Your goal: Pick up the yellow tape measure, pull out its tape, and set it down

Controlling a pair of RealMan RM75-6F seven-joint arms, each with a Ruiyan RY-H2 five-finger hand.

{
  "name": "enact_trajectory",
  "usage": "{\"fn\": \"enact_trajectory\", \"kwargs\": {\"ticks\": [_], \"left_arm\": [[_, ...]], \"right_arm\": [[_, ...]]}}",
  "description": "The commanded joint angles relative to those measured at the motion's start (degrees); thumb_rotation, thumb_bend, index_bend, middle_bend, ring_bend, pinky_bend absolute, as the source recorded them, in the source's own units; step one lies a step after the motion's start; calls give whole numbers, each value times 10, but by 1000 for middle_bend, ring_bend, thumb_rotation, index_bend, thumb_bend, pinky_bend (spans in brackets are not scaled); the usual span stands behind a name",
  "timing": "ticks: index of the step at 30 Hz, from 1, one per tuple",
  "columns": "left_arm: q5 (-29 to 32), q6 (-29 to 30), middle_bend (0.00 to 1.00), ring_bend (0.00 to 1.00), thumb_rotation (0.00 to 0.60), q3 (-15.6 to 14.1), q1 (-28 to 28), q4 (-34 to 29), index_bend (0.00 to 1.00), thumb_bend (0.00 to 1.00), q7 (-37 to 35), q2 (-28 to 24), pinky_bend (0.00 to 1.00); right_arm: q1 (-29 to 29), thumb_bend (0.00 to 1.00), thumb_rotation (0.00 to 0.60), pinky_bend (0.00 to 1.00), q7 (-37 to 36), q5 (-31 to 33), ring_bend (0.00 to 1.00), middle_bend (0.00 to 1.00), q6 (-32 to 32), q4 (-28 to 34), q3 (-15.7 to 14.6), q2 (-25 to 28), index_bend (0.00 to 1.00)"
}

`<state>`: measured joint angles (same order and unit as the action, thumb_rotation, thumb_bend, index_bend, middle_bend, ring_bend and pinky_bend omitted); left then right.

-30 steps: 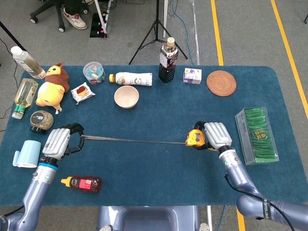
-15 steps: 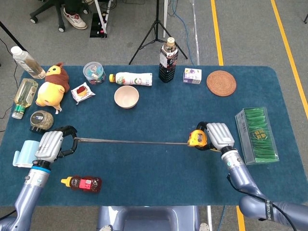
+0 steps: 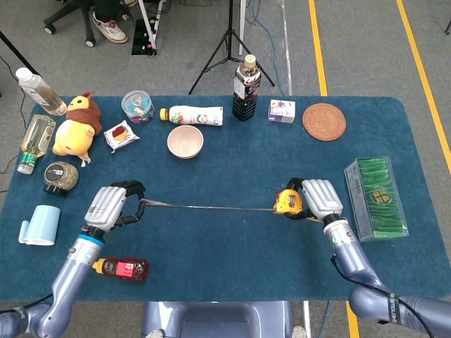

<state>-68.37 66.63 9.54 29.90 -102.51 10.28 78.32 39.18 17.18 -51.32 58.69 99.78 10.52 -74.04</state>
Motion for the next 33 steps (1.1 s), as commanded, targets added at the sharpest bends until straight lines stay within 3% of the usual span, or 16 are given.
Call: {"fn": "enact_trajectory", "kwargs": {"ticks": [1,10,14,18,21,25,33], "left_arm": [[14,-19,361,324,536,16,27,7,611,500,25,30,325],[56,-53,361,324,534,50,91,46,611,493,75,113,326],[77,-65,361,309,532,61,117,66,604,432,91,148,323],[104,-74,278,165,531,68,136,72,413,251,111,168,296],[120,-76,167,69,529,72,143,67,292,184,118,171,264],[119,-69,119,28,525,76,144,62,226,177,115,171,252],[99,-41,111,9,522,67,118,29,204,175,93,125,239]], "right_arm": [[1,317,523,762,2,1,747,647,1,1,1,-3,673],[0,319,522,762,3,1,748,647,9,12,6,-5,673],[-1,317,523,763,1,0,747,647,13,18,9,-6,673],[-2,316,525,763,1,-2,748,647,14,21,10,-7,673],[-2,317,524,763,-1,-3,748,647,14,20,10,-7,673],[-3,317,524,763,-2,-3,748,647,12,18,10,-7,673],[-5,316,525,763,-7,-8,748,648,7,8,7,-7,673]]}}
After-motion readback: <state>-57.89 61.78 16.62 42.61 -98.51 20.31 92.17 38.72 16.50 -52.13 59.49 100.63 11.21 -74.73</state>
